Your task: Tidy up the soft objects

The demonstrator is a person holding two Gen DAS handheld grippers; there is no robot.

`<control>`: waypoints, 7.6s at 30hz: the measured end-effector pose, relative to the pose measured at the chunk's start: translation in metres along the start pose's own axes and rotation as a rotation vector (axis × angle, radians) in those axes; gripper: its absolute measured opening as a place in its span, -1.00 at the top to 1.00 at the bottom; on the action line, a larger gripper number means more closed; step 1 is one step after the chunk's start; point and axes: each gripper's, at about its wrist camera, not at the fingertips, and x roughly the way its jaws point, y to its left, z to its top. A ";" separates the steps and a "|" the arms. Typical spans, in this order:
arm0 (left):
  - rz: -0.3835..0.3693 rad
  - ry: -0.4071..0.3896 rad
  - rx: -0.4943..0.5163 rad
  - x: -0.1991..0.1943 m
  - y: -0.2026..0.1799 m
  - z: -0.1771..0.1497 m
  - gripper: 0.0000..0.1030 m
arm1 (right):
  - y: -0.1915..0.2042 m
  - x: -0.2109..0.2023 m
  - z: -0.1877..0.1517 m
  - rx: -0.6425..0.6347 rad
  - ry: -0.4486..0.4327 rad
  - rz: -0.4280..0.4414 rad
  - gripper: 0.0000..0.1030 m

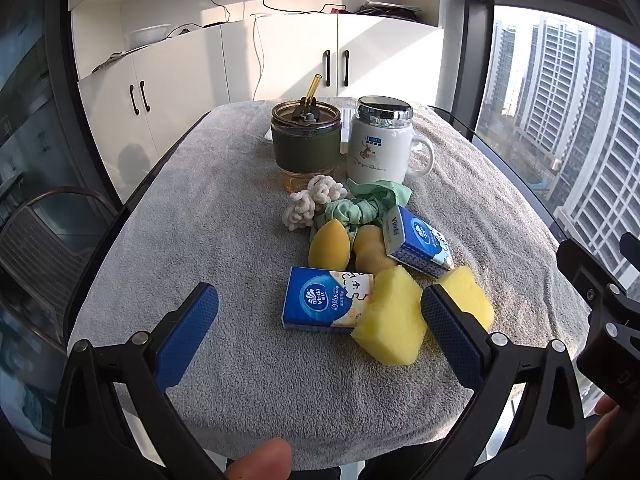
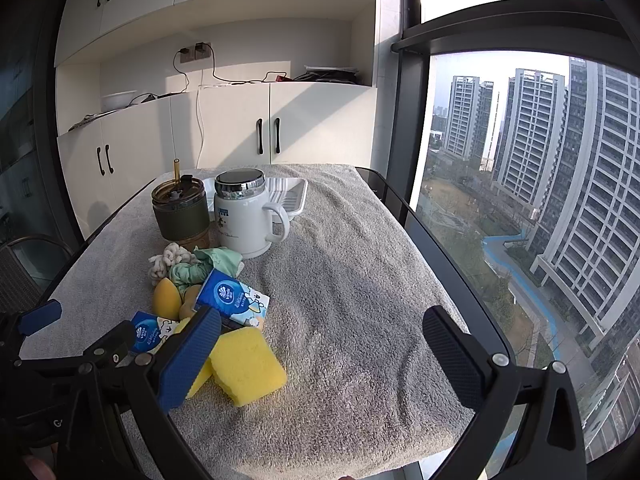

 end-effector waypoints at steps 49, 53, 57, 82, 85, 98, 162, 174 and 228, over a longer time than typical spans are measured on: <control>-0.004 0.004 -0.003 0.002 0.001 -0.001 -1.00 | 0.000 0.001 0.000 -0.001 0.001 0.001 -1.00; -0.009 0.010 -0.006 0.005 0.003 -0.001 -1.00 | 0.000 0.000 0.000 -0.002 0.003 0.001 -1.00; -0.017 0.017 -0.007 0.008 0.005 -0.001 -1.00 | 0.000 0.004 -0.004 -0.002 0.010 -0.001 -1.00; -0.045 0.103 0.020 0.033 0.026 -0.024 -1.00 | 0.003 0.009 -0.007 -0.033 0.055 0.043 -1.00; -0.055 0.135 0.039 0.037 0.033 -0.037 -1.00 | 0.007 0.012 -0.011 -0.058 0.064 0.099 -1.00; -0.214 0.230 0.124 0.067 0.026 -0.062 -0.98 | 0.028 0.078 -0.033 -0.130 0.266 0.270 -1.00; -0.340 0.232 0.105 0.094 -0.048 -0.013 0.57 | -0.019 0.085 -0.043 -0.129 0.254 0.367 -0.10; -0.325 0.271 0.044 0.084 0.041 -0.013 0.57 | 0.017 0.080 -0.042 -0.212 0.338 0.431 -0.09; -0.272 0.210 0.734 0.403 0.040 0.267 0.55 | 0.081 0.437 0.199 -0.777 0.513 0.434 -0.08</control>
